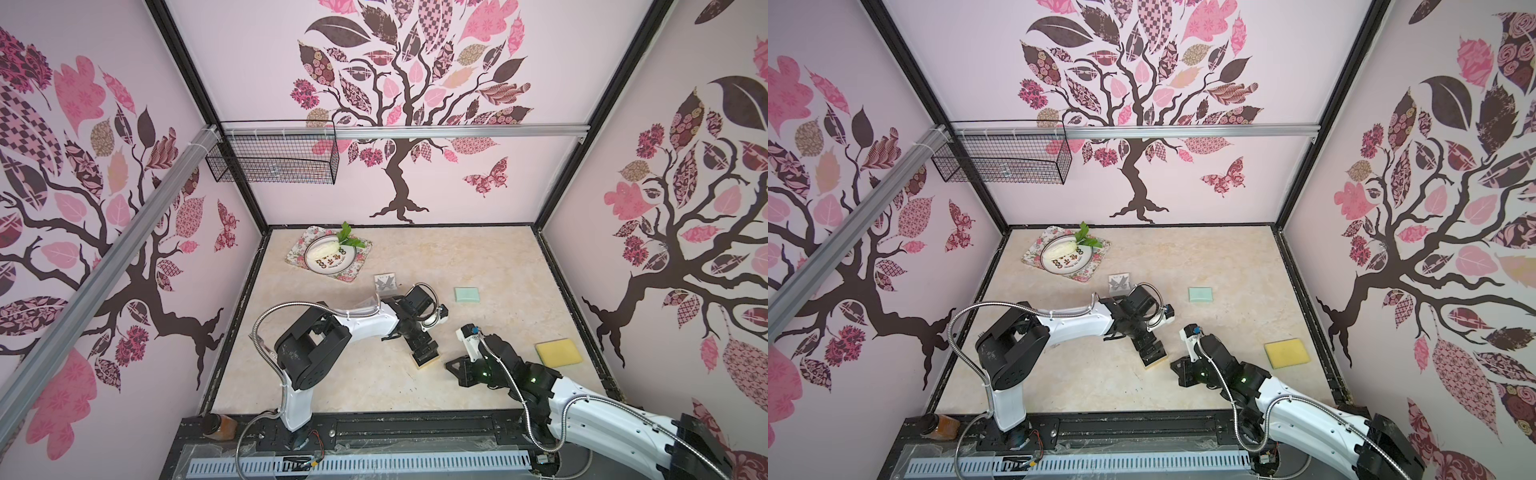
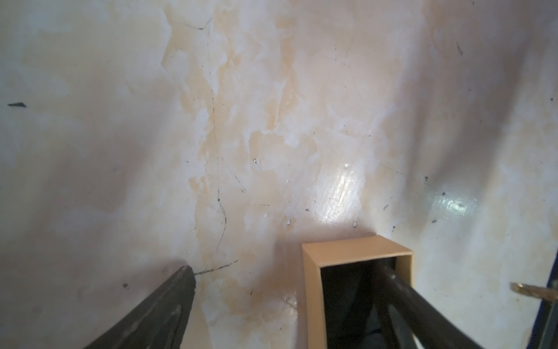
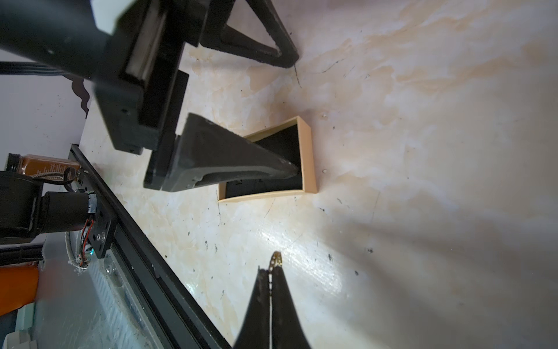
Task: Take the rings out of the lift-off lid box
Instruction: Adjust the jewelry box at the center of the board.
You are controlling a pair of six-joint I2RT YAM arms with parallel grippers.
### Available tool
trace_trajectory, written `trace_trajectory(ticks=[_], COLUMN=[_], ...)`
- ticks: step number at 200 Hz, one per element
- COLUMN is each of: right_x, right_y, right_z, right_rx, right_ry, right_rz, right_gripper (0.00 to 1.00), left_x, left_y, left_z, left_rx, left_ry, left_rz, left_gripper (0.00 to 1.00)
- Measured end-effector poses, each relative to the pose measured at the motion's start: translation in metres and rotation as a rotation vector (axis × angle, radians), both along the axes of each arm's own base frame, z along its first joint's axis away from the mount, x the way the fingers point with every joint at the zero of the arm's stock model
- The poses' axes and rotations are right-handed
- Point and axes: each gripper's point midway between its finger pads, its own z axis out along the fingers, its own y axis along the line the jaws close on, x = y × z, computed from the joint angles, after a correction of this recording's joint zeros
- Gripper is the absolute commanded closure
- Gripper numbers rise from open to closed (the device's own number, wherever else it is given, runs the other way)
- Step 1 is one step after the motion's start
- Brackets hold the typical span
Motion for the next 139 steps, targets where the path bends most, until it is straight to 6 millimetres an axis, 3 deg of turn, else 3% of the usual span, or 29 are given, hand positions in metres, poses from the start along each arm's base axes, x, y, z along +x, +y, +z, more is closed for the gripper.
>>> trace_trajectory(ticks=[40, 92, 139], right_x=[0.000, 0.000, -0.005], right_y=[0.000, 0.000, 0.005], right_z=[0.000, 0.000, 0.001], right_rx=[0.000, -0.001, 0.023], right_ry=[0.000, -0.001, 0.018], right_rz=[-0.001, 0.000, 0.029], right_gripper=[1.00, 1.00, 1.00], left_x=[0.007, 0.035, 0.057], left_y=[-0.002, -0.004, 0.009], left_z=[-0.001, -0.001, 0.002], left_rx=[0.007, 0.027, 0.042], left_ry=[-0.017, -0.060, -0.084], left_rz=[0.015, 0.069, 0.135], left_gripper=[0.06, 0.06, 0.06])
